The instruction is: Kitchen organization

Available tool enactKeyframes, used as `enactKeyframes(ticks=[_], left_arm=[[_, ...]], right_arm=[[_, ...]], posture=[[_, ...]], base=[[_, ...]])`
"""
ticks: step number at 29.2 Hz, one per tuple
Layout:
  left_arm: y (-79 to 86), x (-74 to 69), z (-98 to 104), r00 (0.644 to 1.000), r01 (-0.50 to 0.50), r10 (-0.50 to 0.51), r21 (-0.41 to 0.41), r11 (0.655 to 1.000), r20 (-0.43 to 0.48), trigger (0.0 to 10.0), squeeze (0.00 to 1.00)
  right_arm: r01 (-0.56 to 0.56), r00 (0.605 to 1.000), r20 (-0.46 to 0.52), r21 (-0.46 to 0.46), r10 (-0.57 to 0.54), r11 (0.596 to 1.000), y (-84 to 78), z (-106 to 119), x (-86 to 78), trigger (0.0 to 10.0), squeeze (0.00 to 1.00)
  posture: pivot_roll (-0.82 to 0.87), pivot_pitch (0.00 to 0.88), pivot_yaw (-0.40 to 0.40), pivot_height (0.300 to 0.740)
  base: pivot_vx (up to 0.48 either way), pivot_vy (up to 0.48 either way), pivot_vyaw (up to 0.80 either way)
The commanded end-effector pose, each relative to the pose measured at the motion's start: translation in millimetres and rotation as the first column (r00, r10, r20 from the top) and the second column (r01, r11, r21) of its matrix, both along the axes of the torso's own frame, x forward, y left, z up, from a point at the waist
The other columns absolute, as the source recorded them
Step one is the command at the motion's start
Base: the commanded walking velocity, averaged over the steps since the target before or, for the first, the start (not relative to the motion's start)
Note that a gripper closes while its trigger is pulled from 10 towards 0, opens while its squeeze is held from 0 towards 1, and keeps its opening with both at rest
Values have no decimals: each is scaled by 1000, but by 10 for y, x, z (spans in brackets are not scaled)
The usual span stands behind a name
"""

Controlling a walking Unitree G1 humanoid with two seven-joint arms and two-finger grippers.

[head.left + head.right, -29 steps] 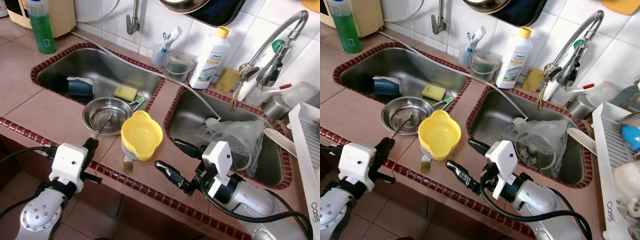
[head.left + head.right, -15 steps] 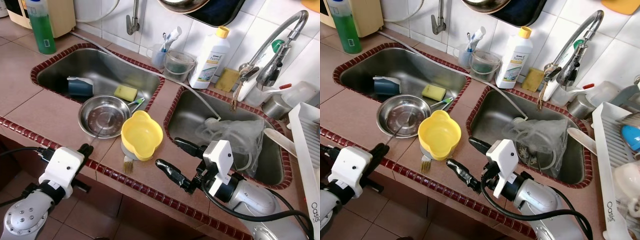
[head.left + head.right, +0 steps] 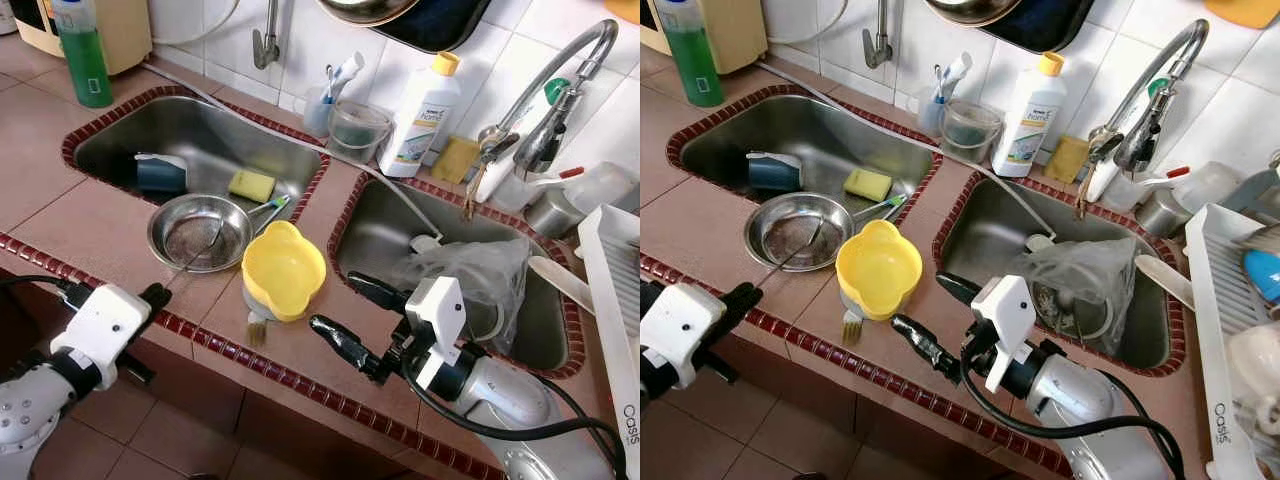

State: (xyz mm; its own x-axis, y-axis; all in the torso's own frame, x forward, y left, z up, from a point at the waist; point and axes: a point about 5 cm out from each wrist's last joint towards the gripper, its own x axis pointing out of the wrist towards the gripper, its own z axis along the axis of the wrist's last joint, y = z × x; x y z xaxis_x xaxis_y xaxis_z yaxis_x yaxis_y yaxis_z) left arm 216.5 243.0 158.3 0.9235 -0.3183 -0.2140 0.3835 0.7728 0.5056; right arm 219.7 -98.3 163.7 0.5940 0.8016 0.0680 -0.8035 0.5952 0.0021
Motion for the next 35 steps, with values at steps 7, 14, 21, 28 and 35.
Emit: enactKeyframes(ticks=[7, 14, 21, 28, 35], left_arm=[[70, -17, 57, 997, 69, -66, 73, 995, -38, 10000, 0], [190, -42, 115, 994, 90, -81, 138, 986, -71, 10000, 0], [375, -65, 246, 994, 90, -75, 198, 976, -81, 10000, 0], [522, -70, 388, 995, 80, -62, 252, 964, -80, 10000, 0], [591, -87, 457, 986, 132, -92, 316, 939, -140, 10000, 0]], right_arm=[[15, 1000, 11, -7, -15, 1000, -40, -3, 38, 10000, 0], [12, 1000, 16, -9, -12, 1000, -43, -3, 51, 10000, 0], [11, 1000, 22, -9, -10, 1000, -40, -2, 65, 10000, 0], [15, 1000, 22, -9, -15, 1000, -48, -1, 68, 10000, 0], [19, 1000, 22, -5, -19, 1000, -49, -4, 75, 10000, 0]], posture=[[158, 79, -176, 740], [165, 70, -178, 740], [165, 68, -176, 740], [167, 74, -176, 740], [172, 83, -170, 740]], base=[[0, 0, 0], [0, 0, 0], [0, 0, 0], [0, 0, 0], [0, 0, 0]])
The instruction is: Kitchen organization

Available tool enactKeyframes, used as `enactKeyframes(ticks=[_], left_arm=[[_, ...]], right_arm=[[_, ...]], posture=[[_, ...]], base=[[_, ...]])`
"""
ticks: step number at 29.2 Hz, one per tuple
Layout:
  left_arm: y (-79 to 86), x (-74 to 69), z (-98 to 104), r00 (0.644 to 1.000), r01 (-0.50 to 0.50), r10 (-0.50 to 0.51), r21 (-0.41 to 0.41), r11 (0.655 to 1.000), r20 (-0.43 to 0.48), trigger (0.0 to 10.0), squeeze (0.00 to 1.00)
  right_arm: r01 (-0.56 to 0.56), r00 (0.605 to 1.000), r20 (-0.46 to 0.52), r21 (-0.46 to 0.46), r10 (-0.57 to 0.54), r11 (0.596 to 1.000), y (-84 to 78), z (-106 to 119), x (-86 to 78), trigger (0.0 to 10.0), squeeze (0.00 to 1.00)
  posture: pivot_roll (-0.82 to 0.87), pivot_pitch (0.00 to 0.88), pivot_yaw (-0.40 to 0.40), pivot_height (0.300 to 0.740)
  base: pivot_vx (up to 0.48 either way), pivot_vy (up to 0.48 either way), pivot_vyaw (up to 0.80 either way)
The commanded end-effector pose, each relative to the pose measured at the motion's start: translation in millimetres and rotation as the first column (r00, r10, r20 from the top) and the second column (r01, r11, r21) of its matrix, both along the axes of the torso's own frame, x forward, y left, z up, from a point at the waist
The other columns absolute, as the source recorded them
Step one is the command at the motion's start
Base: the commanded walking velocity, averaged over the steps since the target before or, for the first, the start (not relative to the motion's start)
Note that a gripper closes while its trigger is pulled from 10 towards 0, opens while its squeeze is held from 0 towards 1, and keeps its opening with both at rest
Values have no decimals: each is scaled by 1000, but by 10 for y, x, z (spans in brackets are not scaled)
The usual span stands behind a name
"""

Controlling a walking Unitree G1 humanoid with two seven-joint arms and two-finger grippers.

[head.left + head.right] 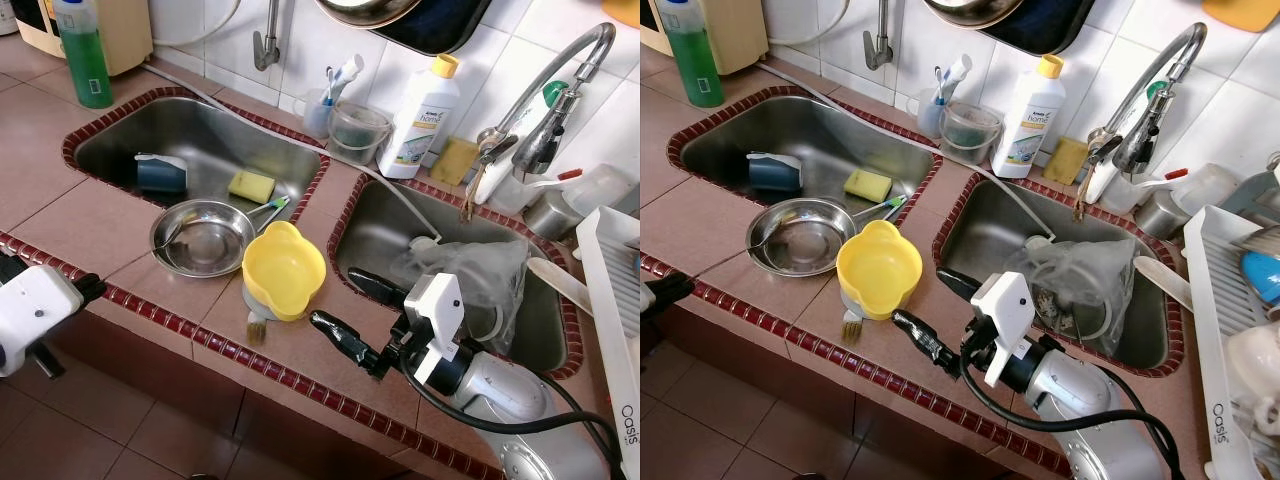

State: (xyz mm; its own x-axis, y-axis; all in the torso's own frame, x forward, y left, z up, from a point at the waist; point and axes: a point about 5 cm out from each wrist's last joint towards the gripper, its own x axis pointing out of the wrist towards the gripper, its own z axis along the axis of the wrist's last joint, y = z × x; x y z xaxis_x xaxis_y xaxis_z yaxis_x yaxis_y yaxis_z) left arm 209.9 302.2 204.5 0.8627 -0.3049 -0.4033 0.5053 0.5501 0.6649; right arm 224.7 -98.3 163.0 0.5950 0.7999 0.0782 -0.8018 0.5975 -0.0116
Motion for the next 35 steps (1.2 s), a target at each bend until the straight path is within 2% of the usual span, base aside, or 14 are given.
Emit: enactKeyframes(ticks=[1, 6, 13, 23, 29, 35], left_arm=[[0, -28, 1, 999, 32, -31, 22, 999, -36, 10000, 0], [11, -40, 31, 995, 61, -58, 31, 998, -82, 10000, 0], [41, 2, 143, 992, 99, -94, 68, 993, -80, 10000, 0], [73, 21, 259, 985, 146, -140, 62, 987, -98, 10000, 0], [150, 11, 330, 981, 160, -149, 82, 984, -123, 10000, 0], [163, 0, 353, 979, 177, -176, 1, 984, -106, 10000, 0]], right_arm=[[17, 1000, 5, -4, -17, 1000, -48, 4, 25, 10000, 0], [23, 1000, 5, -3, -23, 1000, -42, 4, 20, 10000, 0], [30, 1000, 5, 2, -30, 1000, -36, -2, 22, 10000, 0], [35, 999, 7, 9, -35, 999, -9, -22, 36, 10000, 0], [33, 999, 12, 11, -33, 999, -2, -21, 50, 10000, 0], [34, 999, 22, 11, -35, 999, -5, -18, 86, 10000, 0]], posture=[[173, 88, -163, 740], [172, 91, -152, 740], [177, 91, -145, 740], [198, 83, -128, 740], [203, 79, -129, 740], [212, 71, -133, 740]], base=[[0, 0, 0], [0, 0, 0], [0, 0, 0], [0, 0, 0], [0, 0, 0], [0, 0, 0]])
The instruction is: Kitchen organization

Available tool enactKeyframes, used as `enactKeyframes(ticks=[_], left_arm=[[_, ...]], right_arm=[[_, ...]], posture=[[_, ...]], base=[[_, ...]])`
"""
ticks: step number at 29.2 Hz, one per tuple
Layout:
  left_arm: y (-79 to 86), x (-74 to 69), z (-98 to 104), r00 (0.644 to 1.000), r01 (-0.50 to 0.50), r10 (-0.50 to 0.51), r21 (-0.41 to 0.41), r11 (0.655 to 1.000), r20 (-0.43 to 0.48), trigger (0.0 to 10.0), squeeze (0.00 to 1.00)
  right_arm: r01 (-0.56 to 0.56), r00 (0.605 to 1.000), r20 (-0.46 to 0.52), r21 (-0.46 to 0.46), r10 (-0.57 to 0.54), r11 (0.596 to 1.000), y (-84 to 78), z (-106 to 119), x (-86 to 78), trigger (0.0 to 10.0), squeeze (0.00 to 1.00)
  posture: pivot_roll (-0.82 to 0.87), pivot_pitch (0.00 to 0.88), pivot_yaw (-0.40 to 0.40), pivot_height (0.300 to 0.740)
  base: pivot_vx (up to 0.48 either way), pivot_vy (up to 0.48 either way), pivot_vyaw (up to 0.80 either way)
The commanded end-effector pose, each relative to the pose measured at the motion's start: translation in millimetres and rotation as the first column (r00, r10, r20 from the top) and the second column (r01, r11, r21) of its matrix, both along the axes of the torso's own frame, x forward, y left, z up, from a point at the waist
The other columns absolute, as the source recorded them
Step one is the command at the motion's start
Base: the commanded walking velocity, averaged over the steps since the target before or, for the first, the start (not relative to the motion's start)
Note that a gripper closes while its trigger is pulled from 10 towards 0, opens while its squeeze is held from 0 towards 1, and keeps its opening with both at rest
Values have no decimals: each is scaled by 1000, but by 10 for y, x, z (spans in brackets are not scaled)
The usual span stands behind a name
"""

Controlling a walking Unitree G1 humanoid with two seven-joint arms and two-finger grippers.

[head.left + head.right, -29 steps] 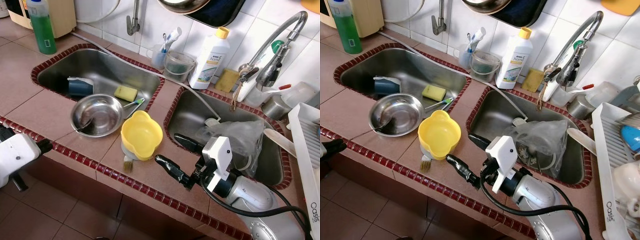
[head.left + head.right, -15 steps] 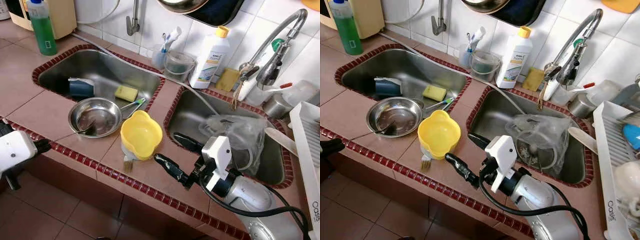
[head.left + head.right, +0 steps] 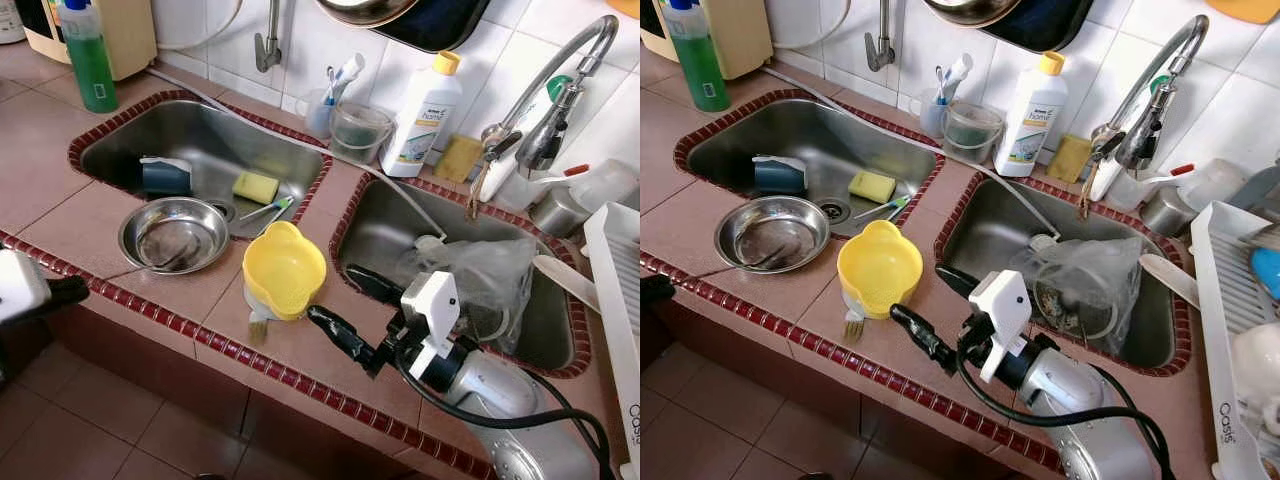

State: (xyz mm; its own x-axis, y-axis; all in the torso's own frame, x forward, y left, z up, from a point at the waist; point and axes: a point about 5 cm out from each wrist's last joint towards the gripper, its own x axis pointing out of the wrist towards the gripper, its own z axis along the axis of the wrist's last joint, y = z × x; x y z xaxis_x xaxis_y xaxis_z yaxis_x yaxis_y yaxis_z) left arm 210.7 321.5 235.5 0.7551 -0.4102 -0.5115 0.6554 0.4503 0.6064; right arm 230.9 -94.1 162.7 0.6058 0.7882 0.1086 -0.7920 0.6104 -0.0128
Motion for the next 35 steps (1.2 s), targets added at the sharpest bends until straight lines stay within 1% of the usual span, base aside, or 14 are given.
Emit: enactKeyframes(ticks=[1, 7, 11, 15, 18, 21, 23, 24, 26, 28, 29, 30, 33, 35], left_arm=[[-49, -22, 33, 999, 47, -46, -35, 998, 7, 10000, 0], [-141, -91, 1, 994, 99, -102, -96, 990, -27, 10000, 0], [-148, -153, -88, 987, 112, -120, -78, 991, -103, 10000, 0], [-147, -191, -107, 982, 117, -124, -60, 991, -143, 10000, 0], [-148, -202, -103, 980, 108, -118, -70, 992, -157, 10000, 0], [-156, -167, -74, 986, 115, -121, -59, 992, -114, 10000, 0], [-167, -118, -51, 991, 106, -112, -77, 991, -73, 10000, 0], [-197, -69, -14, 993, 113, -114, -81, 990, -11, 10000, 0], [-231, -19, 42, 993, 109, -102, -131, 985, 59, 10000, 0], [-236, 5, 70, 992, 102, -89, -148, 984, 92, 10000, 0], [-243, 23, 103, 988, 103, -81, -174, 979, 130, 10000, 0], [-243, 23, 103, 988, 103, -81, -174, 979, 130, 10000, 0], [-254, 51, 138, 983, 102, -64, -222, 970, 175, 10000, 0], [-245, 94, 166, 974, 90, -32, -255, 963, 224, 10000, 0]], right_arm=[[19, 1000, 5, -13, -19, 1000, -48, -14, 30, 10000, 0], [17, 1000, 13, -21, -16, 1000, -71, -4, 49, 10000, 0], [16, 1000, 20, -30, -15, 999, -102, 8, 68, 10000, 0], [12, 1000, 25, -37, -11, 999, -118, 18, 79, 10000, 0], [10, 1000, 26, -40, -9, 999, -127, 21, 82, 10000, 0], [9, 1000, 26, -42, -8, 999, -130, 21, 84, 10000, 0], [9, 1000, 26, -42, -8, 999, -131, 23, 86, 10000, 0], [10, 1000, 26, -40, -9, 999, -128, 23, 88, 10000, 0], [11, 1000, 26, -38, -10, 999, -120, 20, 84, 10000, 0], [13, 1000, 25, -38, -12, 999, -119, 17, 81, 10000, 0], [16, 1000, 24, -36, -16, 999, -119, 13, 80, 10000, 0], [16, 1000, 24, -36, -16, 999, -119, 13, 80, 10000, 0], [21, 1000, 23, -34, -20, 999, -120, 10, 82, 10000, 0], [27, 999, 24, -30, -26, 999, -119, 10, 91, 10000, 0]], posture=[[212, 71, -133, 740], [207, 74, -138, 740], [203, 79, -143, 740], [201, 84, -145, 740], [201, 86, -144, 740], [201, 88, -143, 740], [199, 88, -141, 740], [199, 88, -141, 740], [194, 88, -137, 740], [194, 88, -137, 740], [190, 86, -137, 740], [190, 86, -137, 740], [187, 83, -139, 740], [187, 81, -141, 740]], base=[[0, 0, 0], [0, 0, 0], [0, 0, 0], [0, 0, 0], [0, 0, 0], [0, 0, 0], [0, 0, 0], [0, 0, 0], [0, 0, 0], [0, 0, 0], [0, 0, 0], [0, 0, 0], [0, 0, 0], [0, 0, 0]])
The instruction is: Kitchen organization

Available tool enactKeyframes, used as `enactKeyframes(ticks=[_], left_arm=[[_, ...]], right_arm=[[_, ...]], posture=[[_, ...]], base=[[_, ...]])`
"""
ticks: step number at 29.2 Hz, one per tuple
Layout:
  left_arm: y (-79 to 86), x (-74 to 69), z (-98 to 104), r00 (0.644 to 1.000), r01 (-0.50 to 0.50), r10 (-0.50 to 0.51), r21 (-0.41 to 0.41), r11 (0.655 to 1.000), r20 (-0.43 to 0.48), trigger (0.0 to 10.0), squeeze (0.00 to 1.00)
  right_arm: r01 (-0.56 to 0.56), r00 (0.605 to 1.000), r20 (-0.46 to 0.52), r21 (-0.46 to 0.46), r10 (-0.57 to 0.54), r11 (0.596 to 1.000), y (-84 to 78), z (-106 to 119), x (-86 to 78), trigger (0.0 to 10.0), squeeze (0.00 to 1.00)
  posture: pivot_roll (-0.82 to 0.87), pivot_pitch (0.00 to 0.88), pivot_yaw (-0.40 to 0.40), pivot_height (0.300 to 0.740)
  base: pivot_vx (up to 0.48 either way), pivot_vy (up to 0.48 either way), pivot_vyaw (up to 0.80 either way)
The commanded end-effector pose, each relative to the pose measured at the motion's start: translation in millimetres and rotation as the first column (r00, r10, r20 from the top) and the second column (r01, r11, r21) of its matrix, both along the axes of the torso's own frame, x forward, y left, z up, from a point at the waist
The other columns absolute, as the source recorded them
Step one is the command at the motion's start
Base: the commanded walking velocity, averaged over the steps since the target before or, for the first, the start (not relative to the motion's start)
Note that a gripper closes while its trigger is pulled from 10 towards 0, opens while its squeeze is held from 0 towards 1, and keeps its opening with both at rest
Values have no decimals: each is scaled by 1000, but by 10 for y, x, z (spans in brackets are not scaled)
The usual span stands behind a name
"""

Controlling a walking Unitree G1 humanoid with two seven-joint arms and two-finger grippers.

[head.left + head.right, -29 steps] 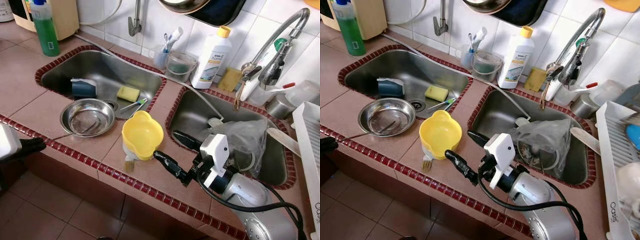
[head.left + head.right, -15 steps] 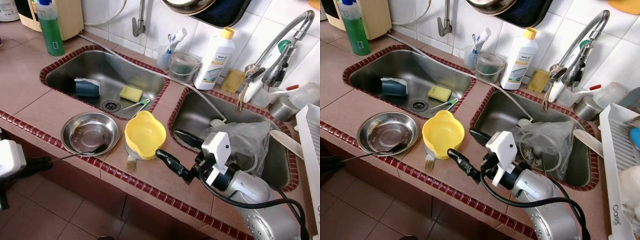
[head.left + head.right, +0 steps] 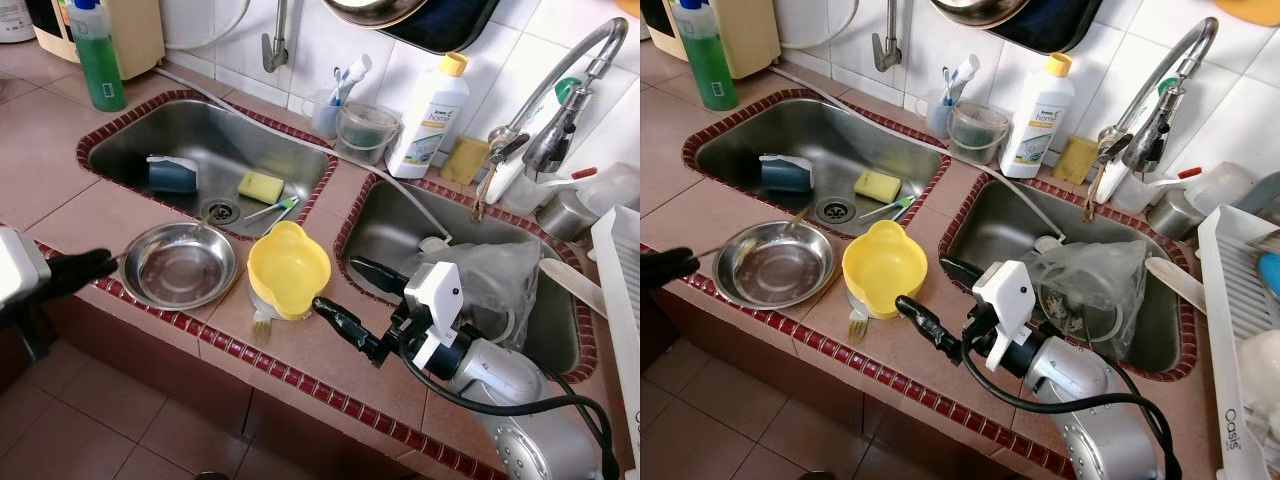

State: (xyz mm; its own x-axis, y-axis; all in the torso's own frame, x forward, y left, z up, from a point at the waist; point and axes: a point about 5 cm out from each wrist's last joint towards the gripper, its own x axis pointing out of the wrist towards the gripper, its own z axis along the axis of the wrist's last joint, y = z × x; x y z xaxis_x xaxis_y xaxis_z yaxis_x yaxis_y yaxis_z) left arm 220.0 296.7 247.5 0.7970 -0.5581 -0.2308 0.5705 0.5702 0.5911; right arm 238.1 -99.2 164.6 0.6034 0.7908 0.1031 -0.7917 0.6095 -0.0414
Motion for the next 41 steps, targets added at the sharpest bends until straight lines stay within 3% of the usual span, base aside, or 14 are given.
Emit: enactKeyframes(ticks=[1, 7, 10, 24, 30, 41], left_arm=[[10, 56, 60, 997, -36, 39, -50, 998, 59, 10000, 0], [-43, 249, -37, 983, -103, 117, -106, 989, 139, 10000, 0], [-109, 264, -93, 988, -72, 85, -102, 992, 129, 10000, 0], [-126, 441, -159, 981, -117, 137, -148, 982, 135, 10000, 0], [-206, 672, -313, 958, -206, 228, -135, 969, 175, 10000, 0], [-573, 1092, -334, 949, -185, 233, -223, 957, 213, 10000, 0]], right_arm=[[31, 999, 6, -3, -31, 1000, -64, -5, 30, 10000, 0], [42, 999, 18, 23, -42, 999, -18, 31, 66, 10000, 0], [45, 999, 23, 22, -46, 999, -21, 41, 75, 10000, 0], [60, 997, 39, 28, -61, 998, -43, 66, 101, 10000, 0], [104, 993, 54, 77, -108, 992, -57, 152, 155, 10000, 0], [193, 977, 77, 105, -201, 976, -136, 216, 232, 10000, 0]], posture=[[187, 81, -141, 740], [169, 62, -149, 740], [163, 58, -150, 740], [155, 41, -144, 740], [138, 27, -136, 740], [105, 15, -121, 740]], base=[[0, 0, 0], [0, 0, 0], [0, 0, 0], [0, 0, 0], [0, 0, 0], [0, 0, 0]])
